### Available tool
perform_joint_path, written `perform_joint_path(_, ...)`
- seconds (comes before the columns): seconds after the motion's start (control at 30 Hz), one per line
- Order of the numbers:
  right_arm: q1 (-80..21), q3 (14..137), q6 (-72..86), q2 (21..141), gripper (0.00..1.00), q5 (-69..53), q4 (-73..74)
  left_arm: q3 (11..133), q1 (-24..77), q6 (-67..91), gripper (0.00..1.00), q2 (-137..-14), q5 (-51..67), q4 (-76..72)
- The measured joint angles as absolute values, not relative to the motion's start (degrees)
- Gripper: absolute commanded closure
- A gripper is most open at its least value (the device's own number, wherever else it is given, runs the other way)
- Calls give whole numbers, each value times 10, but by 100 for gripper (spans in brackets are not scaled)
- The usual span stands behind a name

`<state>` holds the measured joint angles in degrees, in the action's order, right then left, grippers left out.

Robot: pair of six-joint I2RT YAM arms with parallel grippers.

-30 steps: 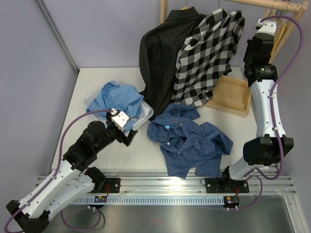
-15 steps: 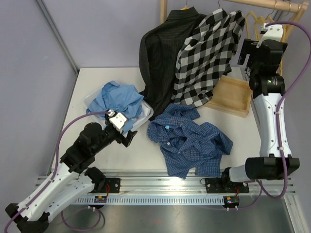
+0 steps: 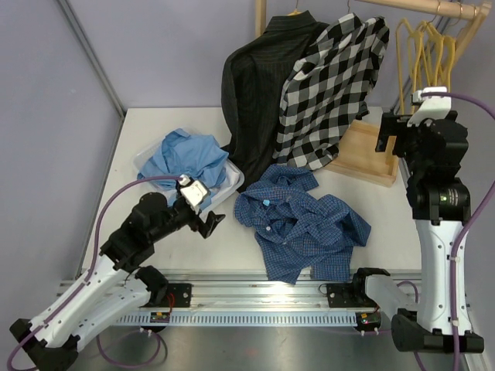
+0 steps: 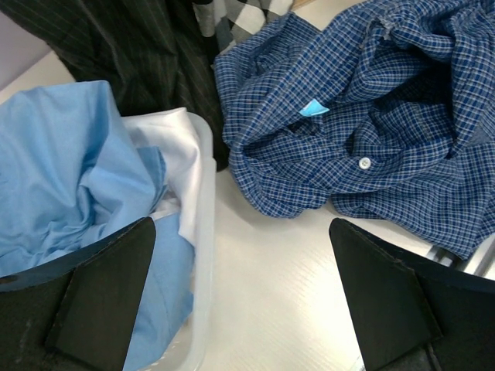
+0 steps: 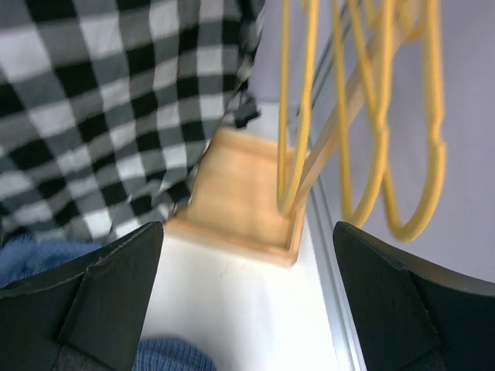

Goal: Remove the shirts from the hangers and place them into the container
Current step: Place the shirt into the basket

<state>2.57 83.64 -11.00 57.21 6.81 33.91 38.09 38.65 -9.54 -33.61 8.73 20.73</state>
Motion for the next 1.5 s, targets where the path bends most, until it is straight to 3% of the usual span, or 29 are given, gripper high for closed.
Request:
perform_joint_path(0.37,26,709,-148,457,1,-93,449,406,390,-5,1,-474,152,181)
perform_joint_path(0.67,26,616,-204,408,1,-284,504,480,552,37,1,-607,95,136)
perform_joint_path(0.93,26,533,-238,387,1,-407,519,495,675,-32,1,-770,34,47)
perform_joint_path(1.23,26,526,-249,376,1,-442,516,501,684,-136,1,-914,-13,-86)
perform_joint_path(1.4,26,524,-249,375,1,-442,511,520,685,-151,15,-996,-28,-139)
perform_joint_path(1.5,28,523,-249,373,1,-442,508,527,685,-149,39,-1034,-32,-165)
